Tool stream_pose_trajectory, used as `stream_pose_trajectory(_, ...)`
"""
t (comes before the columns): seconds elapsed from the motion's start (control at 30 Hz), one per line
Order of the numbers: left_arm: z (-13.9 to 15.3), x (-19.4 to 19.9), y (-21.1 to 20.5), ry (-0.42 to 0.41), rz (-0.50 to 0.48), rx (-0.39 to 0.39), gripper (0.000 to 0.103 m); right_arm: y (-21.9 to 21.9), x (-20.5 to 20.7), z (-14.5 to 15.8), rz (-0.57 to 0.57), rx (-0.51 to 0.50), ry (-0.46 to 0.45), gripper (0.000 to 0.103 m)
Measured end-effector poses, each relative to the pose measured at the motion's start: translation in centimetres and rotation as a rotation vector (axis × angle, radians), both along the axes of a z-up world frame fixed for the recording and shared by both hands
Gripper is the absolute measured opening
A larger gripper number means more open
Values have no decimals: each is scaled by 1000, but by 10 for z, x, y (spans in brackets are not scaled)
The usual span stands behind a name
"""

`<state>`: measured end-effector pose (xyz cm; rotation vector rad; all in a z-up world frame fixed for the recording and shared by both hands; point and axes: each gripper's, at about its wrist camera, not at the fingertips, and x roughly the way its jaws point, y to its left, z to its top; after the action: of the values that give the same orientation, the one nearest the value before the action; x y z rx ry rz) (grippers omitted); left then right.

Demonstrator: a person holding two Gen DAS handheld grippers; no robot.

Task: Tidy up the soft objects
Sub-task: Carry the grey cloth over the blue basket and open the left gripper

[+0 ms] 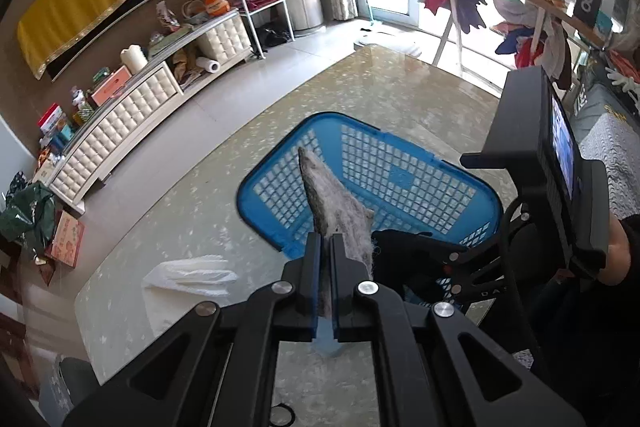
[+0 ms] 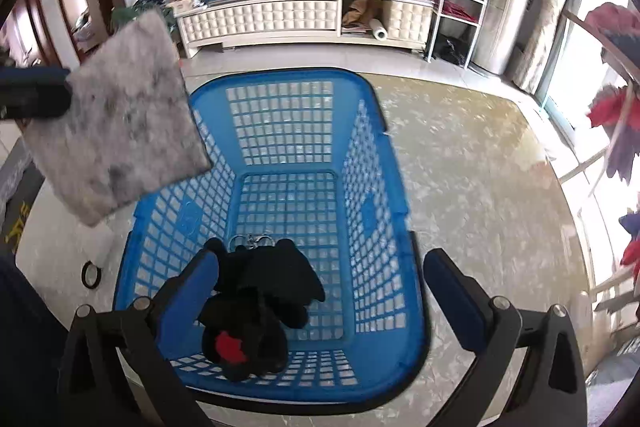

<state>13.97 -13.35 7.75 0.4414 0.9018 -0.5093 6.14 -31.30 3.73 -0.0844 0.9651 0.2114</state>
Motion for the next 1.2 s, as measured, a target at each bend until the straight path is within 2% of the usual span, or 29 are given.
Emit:
stream_pose_trajectory(0.43, -22, 25, -37, 48, -76, 37, 3, -24, 3, 4, -45, 93, 16, 103)
stream_pose_trajectory(0.77, -64, 51, -57, 105, -116, 74, 3, -31, 5, 2, -51, 96, 36, 103)
stream_pose_trajectory(0.87, -77, 61, -57, 128, -123, 64, 3, -32, 5, 2, -49, 95, 42, 103)
stream_pose_trajectory(1.2, -101, 74, -58, 177, -140, 76, 3, -35, 12, -3, -56, 100, 74, 103)
